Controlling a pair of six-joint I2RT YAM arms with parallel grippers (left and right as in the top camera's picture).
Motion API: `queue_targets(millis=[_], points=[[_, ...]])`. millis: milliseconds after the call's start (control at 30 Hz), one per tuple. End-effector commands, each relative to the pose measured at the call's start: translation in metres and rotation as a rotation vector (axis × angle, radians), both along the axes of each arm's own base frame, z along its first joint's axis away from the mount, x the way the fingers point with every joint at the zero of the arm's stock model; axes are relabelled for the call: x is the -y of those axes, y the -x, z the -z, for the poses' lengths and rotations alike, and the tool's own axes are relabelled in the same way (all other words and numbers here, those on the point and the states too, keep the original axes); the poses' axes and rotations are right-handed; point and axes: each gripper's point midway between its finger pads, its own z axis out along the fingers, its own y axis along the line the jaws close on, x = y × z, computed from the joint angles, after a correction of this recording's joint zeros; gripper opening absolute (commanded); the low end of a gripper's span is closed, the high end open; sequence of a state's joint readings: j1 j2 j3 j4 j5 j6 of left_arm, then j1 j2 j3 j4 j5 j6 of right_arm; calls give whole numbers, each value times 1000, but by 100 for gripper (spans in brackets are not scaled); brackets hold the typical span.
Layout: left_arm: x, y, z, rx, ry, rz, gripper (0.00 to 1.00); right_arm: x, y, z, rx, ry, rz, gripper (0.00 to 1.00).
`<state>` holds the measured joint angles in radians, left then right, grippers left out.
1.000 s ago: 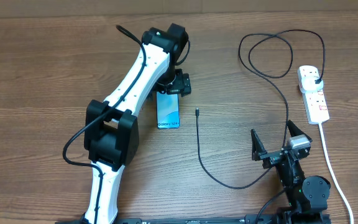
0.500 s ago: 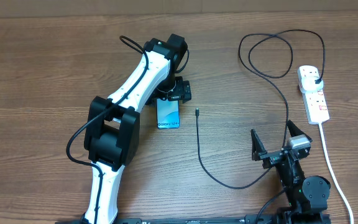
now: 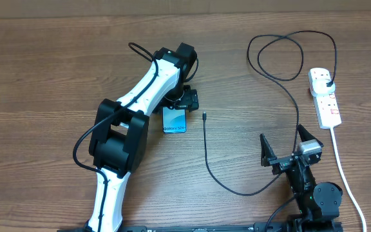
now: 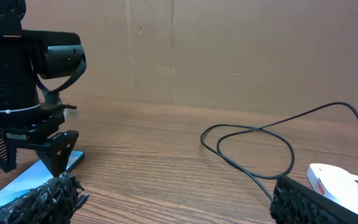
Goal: Plug charger to phone and switch on socket
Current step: 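Lower the left gripper and grasp the phone's top edge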
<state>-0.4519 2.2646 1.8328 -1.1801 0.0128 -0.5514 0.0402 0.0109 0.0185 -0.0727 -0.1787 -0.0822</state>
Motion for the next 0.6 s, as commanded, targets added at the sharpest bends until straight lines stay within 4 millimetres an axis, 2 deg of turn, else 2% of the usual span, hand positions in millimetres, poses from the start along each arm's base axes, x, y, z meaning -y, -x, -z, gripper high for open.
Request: queue_targets(millis=[0, 367, 567], points=[[-2, -3, -1, 26, -13, 25, 99, 0, 0, 2, 2, 1, 1, 100], [-7, -9, -1, 56, -44, 40, 100, 0, 0, 2, 2, 1, 1, 100], [-6, -10, 5, 50, -46, 40, 99, 0, 0, 2, 2, 1, 1, 100]])
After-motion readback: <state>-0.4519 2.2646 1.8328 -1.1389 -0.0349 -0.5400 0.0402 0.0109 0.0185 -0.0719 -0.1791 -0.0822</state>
